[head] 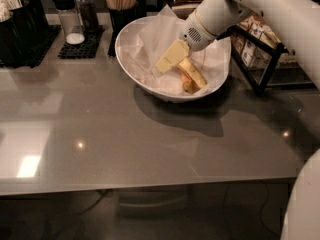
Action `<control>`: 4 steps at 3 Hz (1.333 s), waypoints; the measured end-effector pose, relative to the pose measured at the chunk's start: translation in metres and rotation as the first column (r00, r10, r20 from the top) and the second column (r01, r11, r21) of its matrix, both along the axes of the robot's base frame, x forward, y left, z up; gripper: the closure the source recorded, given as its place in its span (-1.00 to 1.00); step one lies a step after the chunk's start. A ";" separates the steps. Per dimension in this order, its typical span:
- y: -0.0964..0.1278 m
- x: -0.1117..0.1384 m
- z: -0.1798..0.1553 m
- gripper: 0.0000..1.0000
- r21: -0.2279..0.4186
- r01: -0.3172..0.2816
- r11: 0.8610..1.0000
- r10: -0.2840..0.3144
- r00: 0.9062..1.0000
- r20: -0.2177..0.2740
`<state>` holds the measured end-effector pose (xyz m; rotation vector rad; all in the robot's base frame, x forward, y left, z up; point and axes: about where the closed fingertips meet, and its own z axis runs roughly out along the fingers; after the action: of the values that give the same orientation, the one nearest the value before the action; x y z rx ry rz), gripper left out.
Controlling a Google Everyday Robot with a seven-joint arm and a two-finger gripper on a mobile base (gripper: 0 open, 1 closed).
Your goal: Pick banana from white bowl
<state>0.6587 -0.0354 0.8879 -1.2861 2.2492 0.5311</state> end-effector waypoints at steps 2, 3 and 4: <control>-0.005 0.010 -0.025 -1.00 0.000 0.061 0.998 -0.061 0.998 -0.035; -0.005 0.010 -0.025 -1.00 0.000 0.061 0.998 -0.061 0.997 -0.036; -0.005 0.010 -0.025 -0.63 0.000 0.061 0.998 -0.061 0.997 -0.036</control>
Offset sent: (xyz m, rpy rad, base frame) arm 0.0135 -0.0172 -0.0328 -0.0025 0.0466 -0.1129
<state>0.6689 -0.0402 0.8630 -1.2116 2.3091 0.5371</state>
